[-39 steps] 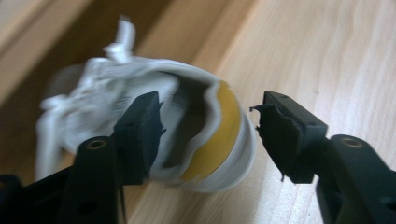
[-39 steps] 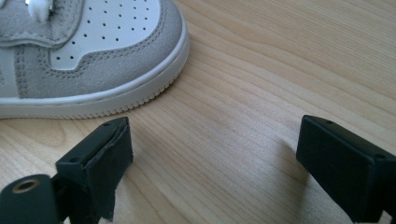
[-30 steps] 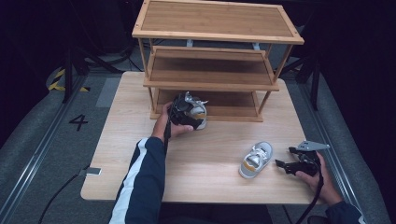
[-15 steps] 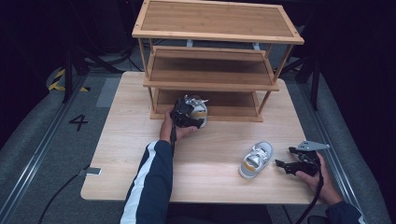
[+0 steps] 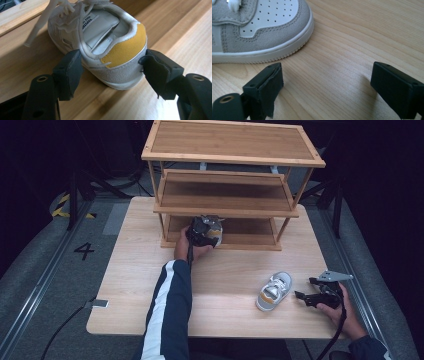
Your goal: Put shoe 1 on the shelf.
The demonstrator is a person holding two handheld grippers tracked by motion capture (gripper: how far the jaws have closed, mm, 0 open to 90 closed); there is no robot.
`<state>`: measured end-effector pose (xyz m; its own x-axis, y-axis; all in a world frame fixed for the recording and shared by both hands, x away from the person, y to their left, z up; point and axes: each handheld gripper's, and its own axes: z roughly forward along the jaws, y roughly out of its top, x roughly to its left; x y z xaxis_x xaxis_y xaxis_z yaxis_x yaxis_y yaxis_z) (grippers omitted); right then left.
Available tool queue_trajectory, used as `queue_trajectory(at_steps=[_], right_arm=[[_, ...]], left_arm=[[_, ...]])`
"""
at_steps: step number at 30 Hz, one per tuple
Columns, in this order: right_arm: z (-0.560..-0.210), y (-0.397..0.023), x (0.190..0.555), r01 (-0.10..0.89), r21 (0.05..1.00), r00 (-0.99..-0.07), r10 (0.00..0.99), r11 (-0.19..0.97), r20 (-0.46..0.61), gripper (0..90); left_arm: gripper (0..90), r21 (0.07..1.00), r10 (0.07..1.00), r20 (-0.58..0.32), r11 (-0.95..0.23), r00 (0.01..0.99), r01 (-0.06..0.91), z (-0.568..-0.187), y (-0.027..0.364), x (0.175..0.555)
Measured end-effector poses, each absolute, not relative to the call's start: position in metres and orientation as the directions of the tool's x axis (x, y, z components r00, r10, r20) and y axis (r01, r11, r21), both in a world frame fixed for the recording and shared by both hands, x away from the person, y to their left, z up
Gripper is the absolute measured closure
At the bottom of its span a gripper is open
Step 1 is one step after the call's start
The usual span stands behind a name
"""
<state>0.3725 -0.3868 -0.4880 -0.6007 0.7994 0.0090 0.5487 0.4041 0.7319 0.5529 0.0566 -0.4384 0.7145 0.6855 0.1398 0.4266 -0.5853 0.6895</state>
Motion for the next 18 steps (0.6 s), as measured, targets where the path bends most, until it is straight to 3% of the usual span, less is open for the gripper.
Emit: queue_trajectory(at_steps=[2, 3, 6, 7, 9, 10, 13, 15, 16, 17, 18], right_arm=[[-0.488, -0.387, 0.373, 0.549, 0.732, -0.601, 0.799, 0.404, 0.009, 11.1], [-0.488, -0.387, 0.373, 0.549, 0.732, -0.601, 0.8, 0.404, 0.009, 11.2], [-0.488, -0.387, 0.372, 0.549, 0.732, -0.601, 0.799, 0.404, 0.009, 11.2], [-0.488, -0.387, 0.372, 0.548, 0.732, -0.601, 0.799, 0.404, 0.009, 11.2], [-0.488, -0.387, 0.372, 0.549, 0.731, -0.601, 0.799, 0.405, 0.008, 11.3], [-0.488, -0.387, 0.372, 0.548, 0.732, -0.601, 0.799, 0.405, 0.008, 11.5], [-0.488, -0.387, 0.372, 0.548, 0.732, -0.601, 0.799, 0.405, 0.007, 11.5], [-0.488, -0.387, 0.372, 0.548, 0.731, -0.602, 0.799, 0.406, 0.007, 11.5], [-0.488, -0.387, 0.372, 0.548, 0.732, -0.601, 0.799, 0.405, 0.007, 11.5], [-0.488, -0.387, 0.372, 0.548, 0.732, -0.601, 0.799, 0.405, 0.007, 11.5], [-0.488, -0.387, 0.372, 0.548, 0.731, -0.602, 0.799, 0.406, 0.007, 11.5]], left_arm=[[31.3, 0.684, 0.694, 0.152, -0.588, 0.704, 0.432, -0.438, 0.058, 0.556], [31.3, 0.699, 0.736, 0.086, -0.525, 0.671, 0.486, -0.441, 0.056, 0.554], [31.1, 0.702, 0.72, 0.087, -0.535, 0.689, 0.47, -0.442, 0.06, 0.557], [31.4, 0.702, 0.759, 0.034, -0.481, 0.65, 0.525, -0.443, 0.058, 0.553], [29.5, 0.69, 0.721, 0.093, -0.544, 0.686, 0.477, -0.442, 0.063, 0.556], [31.1, 0.693, 0.776, 0.001, -0.456, 0.631, 0.559, -0.444, 0.059, 0.549], [31.6, 0.685, 0.729, 0.078, -0.534, 0.68, 0.495, -0.443, 0.064, 0.555], [31.8, 0.676, 0.785, 0.038, -0.476, 0.619, 0.562, -0.443, 0.054, 0.547], [35.3, 0.658, 0.727, 0.158, -0.582, 0.668, 0.479, -0.439, 0.058, 0.554], [40.1, 0.66, 0.794, 0.091, -0.5, 0.601, 0.561, -0.442, 0.049, 0.548], [42.9, 0.657, 0.797, 0.109, -0.506, 0.594, 0.558, -0.443, 0.048, 0.549]])
